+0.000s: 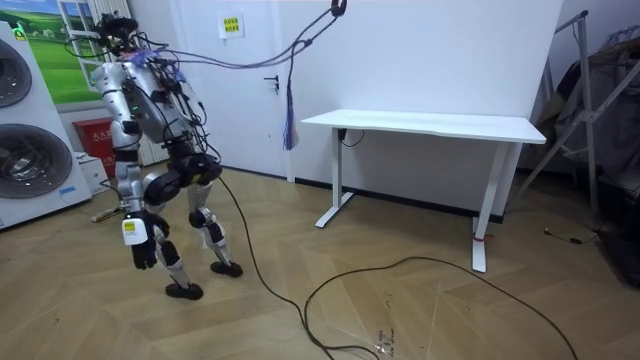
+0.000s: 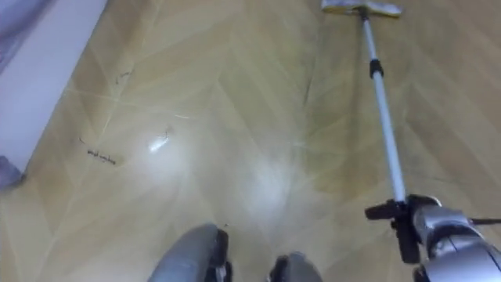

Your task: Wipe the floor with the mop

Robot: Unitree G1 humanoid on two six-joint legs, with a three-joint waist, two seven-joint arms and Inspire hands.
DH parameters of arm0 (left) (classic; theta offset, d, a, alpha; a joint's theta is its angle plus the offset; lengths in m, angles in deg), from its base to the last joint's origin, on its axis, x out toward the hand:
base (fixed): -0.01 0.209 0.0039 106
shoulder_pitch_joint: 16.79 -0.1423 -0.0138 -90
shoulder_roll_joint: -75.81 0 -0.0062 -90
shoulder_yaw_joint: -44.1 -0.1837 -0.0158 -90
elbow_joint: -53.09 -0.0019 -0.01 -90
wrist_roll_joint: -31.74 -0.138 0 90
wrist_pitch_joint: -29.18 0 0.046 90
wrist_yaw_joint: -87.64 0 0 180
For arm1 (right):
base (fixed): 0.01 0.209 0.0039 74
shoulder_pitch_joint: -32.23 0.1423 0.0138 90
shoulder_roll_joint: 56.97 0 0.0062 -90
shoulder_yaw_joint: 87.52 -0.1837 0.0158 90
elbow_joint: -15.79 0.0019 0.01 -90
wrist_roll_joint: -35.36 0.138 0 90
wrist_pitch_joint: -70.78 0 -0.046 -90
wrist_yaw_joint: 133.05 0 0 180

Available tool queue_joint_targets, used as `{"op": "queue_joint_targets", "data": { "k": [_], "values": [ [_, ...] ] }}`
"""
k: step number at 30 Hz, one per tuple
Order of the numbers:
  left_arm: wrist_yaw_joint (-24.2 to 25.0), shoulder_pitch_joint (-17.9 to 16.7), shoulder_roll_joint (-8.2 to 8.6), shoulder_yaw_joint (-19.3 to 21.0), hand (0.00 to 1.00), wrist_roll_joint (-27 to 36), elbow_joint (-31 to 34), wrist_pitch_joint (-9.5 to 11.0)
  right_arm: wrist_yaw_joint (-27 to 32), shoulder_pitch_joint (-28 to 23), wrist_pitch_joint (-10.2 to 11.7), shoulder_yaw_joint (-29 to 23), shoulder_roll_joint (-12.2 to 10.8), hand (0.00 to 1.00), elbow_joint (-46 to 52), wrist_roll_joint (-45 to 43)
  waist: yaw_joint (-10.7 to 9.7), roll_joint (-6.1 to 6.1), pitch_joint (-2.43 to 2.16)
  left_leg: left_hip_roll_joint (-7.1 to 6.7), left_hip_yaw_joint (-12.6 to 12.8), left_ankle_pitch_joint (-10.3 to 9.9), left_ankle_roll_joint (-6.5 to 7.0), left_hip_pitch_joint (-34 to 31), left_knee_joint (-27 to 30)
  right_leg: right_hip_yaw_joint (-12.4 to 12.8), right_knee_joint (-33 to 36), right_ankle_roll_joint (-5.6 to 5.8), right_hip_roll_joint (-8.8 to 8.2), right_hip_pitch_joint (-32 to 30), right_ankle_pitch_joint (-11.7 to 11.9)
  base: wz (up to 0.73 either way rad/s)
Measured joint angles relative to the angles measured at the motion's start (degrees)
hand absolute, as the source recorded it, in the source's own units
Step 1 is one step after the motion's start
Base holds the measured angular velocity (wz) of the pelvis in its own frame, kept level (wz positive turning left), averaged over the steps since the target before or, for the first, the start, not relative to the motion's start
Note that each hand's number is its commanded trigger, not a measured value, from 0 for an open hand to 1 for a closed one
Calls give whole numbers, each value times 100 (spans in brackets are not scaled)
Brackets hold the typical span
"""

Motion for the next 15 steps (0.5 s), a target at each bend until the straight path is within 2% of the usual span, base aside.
{"op": "queue_joint_targets", "data": {
  "k": [1,2,3,4,5,6,7,8,9,10,11,12,13,14,15],
  "values": [
    [52,21,34,-1,0,-108,0,-9,-34,-271,52,-121,-29,100,-11,91,-22,54,-30,-31,108,89,236,101,-133,118,-121,122,-19,126,-65,76],
    [85,44,60,-2,0,-157,-5,-18,-45,-436,68,-138,-32,100,-19,186,-27,94,-50,-17,223,35,338,158,-155,146,-127,144,-45,182,-70,64],
    [157,106,108,-5,0,-297,-25,-41,-85,-756,133,-138,-67,100,-121,378,0,164,-49,-4,434,-86,458,318,-181,149,-53,201,-130,286,-42,35],
    [188,128,138,2,0,-365,-21,-39,-127,-992,163,-113,-137,100,-312,492,2,215,-68,-24,612,-198,538,459,-221,147,113,358,-242,302,41,19],
    [193,158,153,-1,0,-364,-24,-45,-137,-1133,171,-60,-149,100,-369,512,-4,253,-68,-57,653,-250,565,527,-221,141,242,457,-297,288,106,4],
    [182,194,222,4,0,-362,-68,-37,-112,-1433,188,-22,-149,100,-505,471,-43,370,-105,-141,682,-368,626,642,-210,129,545,530,-407,249,273,9],
    [180,192,307,5,0,-382,-71,29,-26,-1809,196,-19,-200,100,-513,402,-149,525,-182,-230,684,-452,675,717,-199,115,831,554,-446,188,510,17],
    [184,191,350,1,0,-414,-67,45,25,-1980,212,-19,-219,100,-512,381,-221,617,-220,-266,667,-484,696,748,-193,134,943,556,-452,190,633,27],
    [182,205,432,-4,0,-442,-58,48,138,-2253,251,-20,-301,100,-512,368,-379,757,-207,-305,672,-514,740,838,-176,183,1158,573,-465,123,902,17],
    [169,224,479,-3,0,-484,-58,48,238,-2439,310,-22,-445,100,-506,369,-500,859,-232,-334,671,-518,748,900,-192,255,1404,591,-472,-9,1220,5],
    [162,226,487,-13,0,-505,-58,49,282,-2514,343,-22,-506,100,-496,367,-550,815,-199,-354,654,-522,756,919,-207,288,1494,603,-476,-97,1346,-33],
    [146,227,490,-6,0,-534,-43,61,366,-2584,405,-34,-708,100,-461,368,-633,856,-209,-408,481,-564,780,950,-267,395,1573,607,-421,-248,1405,-74],
    [116,226,516,-5,0,-526,-60,96,406,-2584,443,-65,-841,100,-442,406,-632,914,-189,-458,139,-738,685,1002,-412,382,1471,611,-327,-467,1226,-84],
    [103,228,524,-11,0,-526,-59,109,422,-2584,459,-60,-890,100,-422,422,-642,915,-161,-463,95,-735,682,1020,-434,354,1346,602,-311,-560,1088,-89],
    [78,194,559,-8,0,-534,-63,113,434,-2629,460,-59,-949,100,-423,421,-648,923,-157,-496,-3,-730,672,1070,-496,311,863,568,-287,-665,894,-78]
  ]
}}
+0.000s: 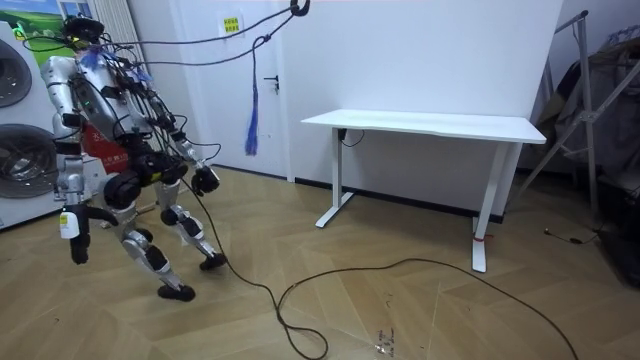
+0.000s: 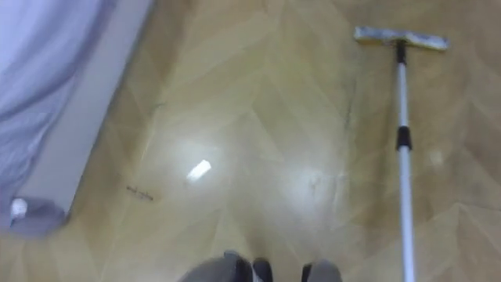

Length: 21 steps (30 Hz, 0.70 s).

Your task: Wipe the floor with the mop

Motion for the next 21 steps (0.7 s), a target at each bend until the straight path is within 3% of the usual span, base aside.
{"op": "queue_joint_targets", "data": {
  "k": [2,3,4,6,8,9,10,11,12,13,15,17,18,19,20,21],
  "values": [
    [-101,-89,20,3,0,-2,3,-6,11,-34,-33,54,-37,100,46,-146,37,-61,27,-88,-185,-8,-61,124,-84,-95,-1013,-26,-3,-18,-56,-74],
    [-139,-148,-4,30,0,-1,4,-29,5,-15,-56,46,-44,100,102,-288,23,-150,41,-130,-199,-48,-136,171,-89,-174,-1474,-131,3,18,33,-42],
    [-146,-156,8,40,0,15,19,-69,5,64,-114,17,-7,100,125,-420,6,-176,62,-137,-337,-70,-200,153,-45,-373,-1466,-237,-50,83,38,-25],
    [-141,-145,-11,138,0,22,16,-72,-9,278,-284,-77,35,100,128,-536,12,-189,60,-83,-410,-59,-287,133,85,-673,-1468,-355,-69,175,-19,14],
    [-141,-143,-120,138,0,124,16,-91,-53,704,-480,-142,145,100,103,-638,57,-324,55,-79,-427,-36,-371,59,331,-783,-1338,-437,-148,156,-166,24],
    [-146,-142,-207,114,0,256,25,-113,-113,1060,-502,-125,290,100,32,-645,120,-419,67,-53,-410,7,-488,-90,740,-820,-1200,-489,-168,148,-289,14],
    [-147,-148,-345,95,0,405,61,-111,-133,1429,-490,-119,454,100,26,-689,279,-537,70,60,-348,137,-714,-329,1303,-832,-1012,-557,-139,122,-422,7],
    [-151,-155,-421,76,0,487,62,-109,-144,1615,-470,-116,537,100,30,-687,357,-598,75,142,-310,234,-848,-465,1630,-845,-915,-591,-108,118,-487,-9],
    [-194,-219,-600,-27,0,636,125,-112,-185,1984,-363,-6,685,100,76,-634,491,-672,66,333,-221,530,-971,-739,2245,-853,-760,-660,-19,127,-601,-14],
    [-225,-285,-719,-51,0,667,161,-104,-239,2297,-249,31,832,100,162,-643,603,-794,107,462,-152,913,-942,-981,2730,-835,-631,-712,40,149,-701,-11],
    [-237,-424,-749,-58,0,672,177,-112,-344,2708,-196,48,1005,100,349,-656,657,-905,149,529,-116,1381,-918,-1238,3125,-782,-546,-735,112,236,-881,17],
    [-175,-603,-756,-55,0,593,354,-137,-385,2882,-302,31,1035,100,450,-623,685,-1016,159,530,-84,1183,-856,-1435,2890,-781,-578,-723,117,324,-959,35],
    [-119,-713,-751,-54,0,558,473,-182,-385,2878,-331,-33,1005,100,443,-602,719,-1042,168,518,-72,975,-827,-1494,2255,-781,-657,-729,123,428,-979,31],
    [-18,-751,-747,-54,0,524,602,-211,-388,2770,-356,-35,1008,100,447,-527,760,-1036,162,502,-23,927,-805,-1466,1274,-772,-782,-693,126,549,-1022,29],
    [46,-768,-744,-54,0,425,646,-200,-399,2697,-353,-37,1004,100,451,-529,770,-1019,154,492,-17,944,-824,-1427,756,-772,-859,-655,127,631,-1051,17],
    [117,-769,-746,-49,0,369,638,-189,-440,2527,-343,-9,955,100,430,-548,793,-1020,163,494,85,1115,-642,-1368,212,-767,-978,-583,75,823,-1120,27]
  ]
}}
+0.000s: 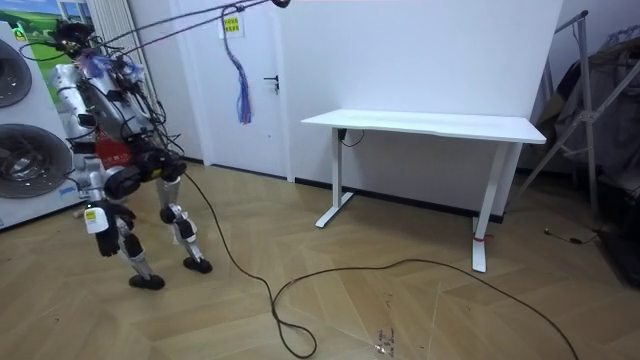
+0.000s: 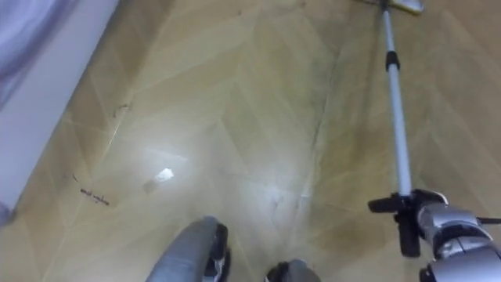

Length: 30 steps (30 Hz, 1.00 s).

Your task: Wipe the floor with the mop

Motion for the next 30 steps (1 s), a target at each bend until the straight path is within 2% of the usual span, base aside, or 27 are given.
{"op": "queue_joint_targets", "data": {
  "k": [1,2,3,4,5,6,7,8,9,10,11,12,13,14,15,17,19,20,21,22,23,24,26,27,28,29,30],
  "values": [
    [68,35,31,2,0,-79,-62,-1,-46,-312,11,-9,1,100,-13,-4,-57,50,-45,-61,97,-94,156,139,-27,0,-68,113,-91,200,-78,39],
    [95,114,52,3,0,-135,-84,6,-49,-486,36,-9,22,100,-29,2,-99,94,-58,-103,139,-168,265,204,-2,49,13,159,-133,252,-89,56],
    [106,291,63,3,0,-161,-152,40,-57,-803,73,-7,22,100,-118,34,-137,119,-57,-164,303,-305,399,360,51,205,390,334,-250,186,5,45],
    [104,433,100,11,0,-214,-195,110,-64,-1114,106,17,7,100,-264,38,-155,210,-84,-189,448,-491,500,516,151,304,810,497,-336,148,184,28],
    [90,497,142,29,0,-244,-198,165,-58,-1260,107,43,10,100,-314,38,-162,285,-89,-194,459,-590,527,582,212,348,999,541,-334,124,323,6],
    [61,588,232,33,0,-259,-184,251,-8,-1539,111,55,-18,100,-356,19,-227,440,-127,-225,439,-725,569,695,276,394,1239,589,-315,99,621,0],
    [64,611,299,33,0,-268,-108,269,73,-1774,151,56,-112,100,-354,-18,-338,557,-192,-302,384,-776,615,783,261,472,1422,625,-295,41,893,-5],
    [63,636,334,35,0,-299,-105,283,144,-1868,181,57,-175,100,-353,-67,-366,606,-192,-322,345,-800,633,846,248,557,1511,606,-260,9,1025,-24],
    [30,690,437,53,0,-349,-124,295,298,-2045,287,61,-300,100,-352,-73,-439,718,-176,-461,-43,-837,577,938,219,676,1603,564,-177,-93,1039,-66],
    [-25,688,552,51,0,-407,-132,302,477,-2123,396,167,-420,100,-340,-76,-470,856,-144,-531,-410,-880,495,1047,139,708,1550,528,-87,-315,862,-77],
    [-55,687,608,50,0,-428,-152,302,566,-2151,433,218,-487,100,-333,-76,-507,911,-133,-575,-571,-876,487,1106,73,680,1420,514,-61,-425,803,-88],
    [-117,664,686,51,0,-432,-232,303,690,-2200,467,236,-649,100,-331,-140,-601,944,-132,-657,-780,-845,423,1238,-81,670,933,520,-53,-580,787,-74],
    [-203,615,716,48,0,-434,-275,301,768,-2289,487,233,-809,100,-254,-215,-693,907,-117,-733,-986,-851,347,1325,-171,693,68,530,-49,-568,796,-63],
    [-239,591,705,47,0,-430,-299,302,797,-2326,494,229,-895,100,-216,-277,-743,868,-138,-782,-1018,-860,300,1337,-179,681,-336,548,-64,-546,898,-29],
    [-309,587,730,43,0,-420,-404,301,841,-2412,497,223,-1018,100,-105,-367,-886,871,-149,-787,-1022,-912,185,1324,-147,520,-453,437,-140,-505,906,0],
    [-318,583,787,57,0,-422,-427,291,872,-2507,493,171,-1166,100,13,-376,-969,875,-151,-725,-987,-866,95,1401,-223,305,-602,367,-121,-342,933,24],
    [-278,578,818,58,0,-361,-419,229,863,-2480,421,96,-1210,100,9,-346,-915,825,-160,-522,-830,-856,61,1513,-287,15,-779,263,-99,-131,940,43],
    [-268,575,798,58,0,-352,-421,214,853,-2427,373,89,-1190,100,4,-338,-881,791,-170,-473,-787,-856,60,1509,-280,-48,-765,231,-96,-128,922,32],
    [-242,575,757,58,0,-344,-425,185,767,-2270,291,48,-1098,100,-13,-310,-791,724,-153,-464,-811,-877,22,1465,-178,-168,-739,168,-98,-122,887,21],
    [-208,573,697,49,0,-340,-439,161,653,-2015,204,-15,-954,100,-27,-312,-712,654,-113,-449,-867,-894,-8,1373,16,-278,-631,83,-106,-121,835,21],
    [-200,574,671,56,0,-341,-472,157,578,-1885,165,-32,-858,100,-65,-313,-673,633,-108,-439,-872,-897,-14,1292,177,-297,-555,40,-113,-134,789,22],
    [-200,561,603,40,0,-244,-477,149,485,-1649,128,-129,-651,100,-89,-343,-585,567,-96,-395,-794,-886,-34,1109,560,-315,-381,1,-126,-186,640,23],
    [-197,542,419,-57,0,-86,-488,120,394,-1184,121,-117,-352,100,-195,-357,-443,493,-70,-254,-650,-784,-201,739,1348,-315,35,-53,-114,-307,357,14],
    [-205,442,285,-63,0,-84,-373,105,342,-903,154,-59,-178,100,-191,-357,-348,377,-69,-149,-529,-637,-361,486,1858,-255,324,-69,-118,-403,202,-6],
    [-206,284,183,-70,0,-82,-253,114,312,-643,235,21,-40,100,-178,-344,-247,270,-48,-79,-413,-415,-389,301,2272,-167,546,-85,-128,-429,71,-12],
    [-205,234,163,-69,0,-98,-218,108,310,-511,249,49,14,100,-169,-344,-223,197,-38,-81,-375,-324,-399,254,2385,-108,626,-83,-142,-422,25,-9],
    [-191,135,156,-66,0,-148,-201,77,285,-273,237,83,114,100,-142,-341,-185,133,-52,-62,-373,-368,-355,165,2236,-81,662,-73,-162,-382,-18,0]
  ]
}}
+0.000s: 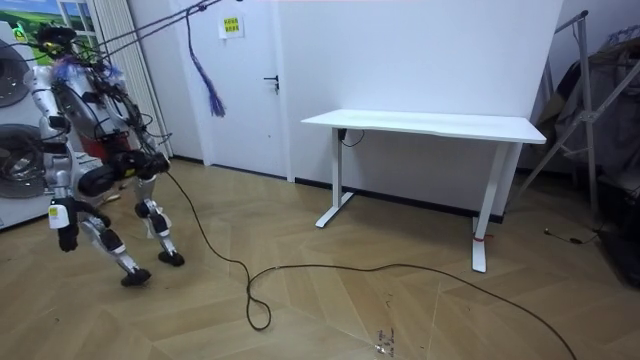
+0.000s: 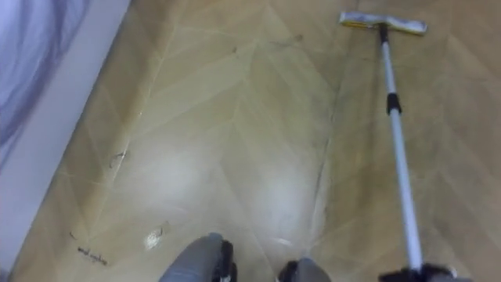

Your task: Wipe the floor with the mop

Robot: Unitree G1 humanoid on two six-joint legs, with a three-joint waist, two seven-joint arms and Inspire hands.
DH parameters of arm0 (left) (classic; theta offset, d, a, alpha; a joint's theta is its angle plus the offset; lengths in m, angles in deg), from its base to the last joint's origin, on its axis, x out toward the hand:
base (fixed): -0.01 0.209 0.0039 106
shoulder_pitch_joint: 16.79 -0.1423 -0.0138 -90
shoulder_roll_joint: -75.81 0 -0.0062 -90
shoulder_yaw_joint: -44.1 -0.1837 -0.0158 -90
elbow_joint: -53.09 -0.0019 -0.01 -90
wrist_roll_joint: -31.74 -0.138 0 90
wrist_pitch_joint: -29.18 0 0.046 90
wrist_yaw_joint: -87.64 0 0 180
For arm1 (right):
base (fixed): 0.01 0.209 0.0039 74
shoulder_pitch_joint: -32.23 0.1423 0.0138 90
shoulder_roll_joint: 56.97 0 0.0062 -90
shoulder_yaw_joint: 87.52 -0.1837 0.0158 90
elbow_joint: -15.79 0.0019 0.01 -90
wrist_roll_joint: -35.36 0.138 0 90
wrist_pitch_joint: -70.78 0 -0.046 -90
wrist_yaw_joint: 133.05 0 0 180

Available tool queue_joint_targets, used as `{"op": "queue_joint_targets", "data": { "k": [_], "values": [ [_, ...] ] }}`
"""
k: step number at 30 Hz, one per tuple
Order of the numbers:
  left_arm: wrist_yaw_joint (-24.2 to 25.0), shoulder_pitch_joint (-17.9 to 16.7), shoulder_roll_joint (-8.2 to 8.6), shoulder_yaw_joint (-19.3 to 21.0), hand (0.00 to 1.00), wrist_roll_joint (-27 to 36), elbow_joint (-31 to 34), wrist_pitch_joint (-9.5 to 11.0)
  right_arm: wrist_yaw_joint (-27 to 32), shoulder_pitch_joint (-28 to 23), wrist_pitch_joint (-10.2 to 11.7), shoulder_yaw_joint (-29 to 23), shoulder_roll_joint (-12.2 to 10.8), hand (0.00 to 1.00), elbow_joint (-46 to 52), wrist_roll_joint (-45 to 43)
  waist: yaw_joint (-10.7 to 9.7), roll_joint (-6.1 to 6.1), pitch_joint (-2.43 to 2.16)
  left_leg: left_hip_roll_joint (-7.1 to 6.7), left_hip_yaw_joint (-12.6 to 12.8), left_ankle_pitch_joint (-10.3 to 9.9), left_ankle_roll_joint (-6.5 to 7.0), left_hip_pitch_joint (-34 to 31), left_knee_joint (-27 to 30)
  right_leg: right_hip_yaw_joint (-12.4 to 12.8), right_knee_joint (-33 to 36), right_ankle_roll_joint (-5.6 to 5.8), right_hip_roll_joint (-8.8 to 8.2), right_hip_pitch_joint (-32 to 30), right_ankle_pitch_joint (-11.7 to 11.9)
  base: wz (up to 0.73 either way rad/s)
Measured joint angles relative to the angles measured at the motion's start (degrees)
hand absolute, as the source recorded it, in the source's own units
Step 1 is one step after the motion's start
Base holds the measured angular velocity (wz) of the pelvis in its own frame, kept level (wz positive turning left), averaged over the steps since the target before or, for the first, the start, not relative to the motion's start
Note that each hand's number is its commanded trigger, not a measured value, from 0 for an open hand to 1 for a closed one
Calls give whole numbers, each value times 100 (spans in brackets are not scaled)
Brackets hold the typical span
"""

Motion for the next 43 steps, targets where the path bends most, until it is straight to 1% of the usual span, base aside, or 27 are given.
{"op": "queue_joint_targets", "data": {
  "k": [1,2,3,4,5,6,7,8,10,11,12,14,15,16,17,18,19,21,23,24,25,27,29,31,35,39,43],
  "values": [
    [61,-97,-5,7,0,-16,29,-1,-47,161,-29,6,66,100,111,-41,12,-5,2,28,3,-53,54,-40,-559,-3,-43,33,-37,98,-15,10],
    [165,-132,-1,14,0,-134,62,-9,-106,225,-133,-10,74,100,135,-39,7,11,-2,9,31,-33,51,-6,-1346,-4,-158,116,-67,248,-17,7],
    [214,-165,3,17,0,-208,76,-10,-134,251,-168,-22,69,100,136,-43,22,19,2,10,29,-8,59,59,-1779,-6,-236,171,-73,350,-8,0],
    [278,-180,0,37,0,-293,46,-16,-166,140,-198,-36,25,100,155,-51,44,18,-15,-13,64,314,186,228,-2163,4,-376,279,-184,549,-10,0],
    [298,-166,6,36,0,-328,11,-12,-190,68,-189,-42,11,100,154,-53,35,3,-15,-42,125,364,278,352,-2252,5,-475,353,-230,671,-10,15],
    [357,-114,34,33,0,-332,-84,-12,-257,-191,-158,-39,10,100,133,-55,-6,19,-5,-154,177,335,367,601,-2404,-6,-707,463,-322,935,17,28],
    [375,24,44,6,0,-342,-88,-10,-279,-471,-122,-35,-19,100,132,-78,-41,36,-15,-249,218,262,499,795,-2515,-24,-905,549,-358,1178,55,26],
    [370,92,55,10,0,-356,-96,-11,-275,-593,-121,-35,-45,100,130,-100,-42,37,-16,-274,245,235,572,876,-2545,13,-933,614,-367,1249,99,7],
    [294,412,106,22,0,-429,-186,12,-271,-1007,-131,-43,-170,100,128,-133,-33,96,-24,-306,312,52,695,1155,-2572,207,-715,702,-370,1316,419,-15],
    [258,505,119,29,0,-462,-221,54,-270,-1071,-125,-43,-217,100,101,-185,-43,119,-19,-306,313,9,711,1240,-2602,252,-618,708,-358,1310,534,-19],
    [188,643,153,43,0,-523,-254,120,-237,-1137,-127,-39,-313,100,8,-258,-88,210,-14,-312,232,-49,734,1422,-2694,328,-447,715,-322,1292,756,-25],
    [99,798,177,44,0,-530,-279,205,-156,-1262,-127,-10,-481,100,-46,-280,-136,275,-9,-303,112,-37,717,1776,-3010,365,-766,710,-227,1240,785,-39],
    [64,815,181,55,0,-486,-295,224,-104,-1358,-123,26,-619,100,-46,-281,-142,276,-18,-306,94,-12,699,2060,-3267,245,-1374,684,-209,1268,819,-46],
    [-13,813,187,74,0,-481,-339,229,-80,-1484,-112,31,-773,100,-46,-279,-175,259,-15,-320,107,-5,681,2348,-3483,132,-2225,613,-118,1460,1186,-29],
    [-48,810,223,93,0,-481,-376,226,-70,-1574,-101,35,-836,100,-40,-278,-232,306,-18,-307,71,-4,664,2491,-3590,107,-2341,554,-74,1600,1339,-6],
    [-79,758,283,116,0,-480,-430,211,-44,-1720,-88,30,-983,100,-39,-281,-292,286,-86,-295,20,58,594,2766,-3921,-18,-2790,510,-34,1947,1433,0],
    [-79,753,321,130,0,-441,-516,203,-36,-1832,-79,25,-1108,100,-38,-276,-317,310,-101,-288,27,133,546,3059,-4241,-57,-3140,492,53,2248,1587,0],
    [-77,665,326,172,0,-435,-555,189,-85,-1949,-36,16,-1233,100,-30,-277,-448,267,-90,-270,22,275,512,3479,-4658,-182,-3585,467,81,2690,1694,8],
    [-78,545,348,361,0,-443,-501,179,-156,-2133,-10,-67,-1244,100,63,-291,-502,201,-103,-207,36,302,490,3767,-4882,-260,-3893,442,124,3023,1728,18],
    [-83,437,355,494,0,-436,-374,144,-163,-2256,-12,-104,-1246,100,149,-373,-562,187,-134,-207,27,313,471,3930,-4978,-335,-4075,428,147,3247,1739,24],
    [-88,320,359,611,0,-434,-297,114,-166,-2338,-16,-123,-1261,100,158,-458,-605,113,-124,-207,34,322,455,4126,-5070,-392,-4244,427,162,3461,1743,22],
    [-106,180,395,797,0,-440,-242,83,-168,-2439,-47,-159,-1284,100,160,-593,-596,12,-144,-199,37,327,446,4399,-5219,-378,-4424,418,196,3746,1748,5],
    [-121,113,465,897,0,-437,-233,37,-166,-2498,-88,-159,-1293,100,160,-702,-608,-24,-160,-182,39,327,445,4576,-5285,-381,-4581,413,215,3966,1761,0],
    [-160,116,568,1010,0,-440,-227,33,-164,-2537,-136,-204,-1334,100,160,-842,-621,-21,-161,-184,14,327,445,4783,-5386,-393,-4756,412,247,4205,1808,-2],
    [-163,125,595,1092,0,-450,-226,36,-181,-2577,-137,-325,-1428,100,151,-932,-670,9,-129,-210,8,327,445,5041,-5482,-364,-4839,412,257,4454,1809,-5],
    [-153,124,760,1321,0,-453,-208,36,-206,-2593,-141,-331,-1480,100,157,-922,-729,85,-121,-213,13,340,423,5263,-5628,-334,-4838,413,258,4580,1808,-5],
    [-130,91,763,1408,0,-497,-209,36,-232,-2638,-201,-334,-1518,100,157,-934,-746,62,-122,-210,27,340,423,5352,-5643,-338,-4817,413,264,4657,1808,0]
  ]
}}
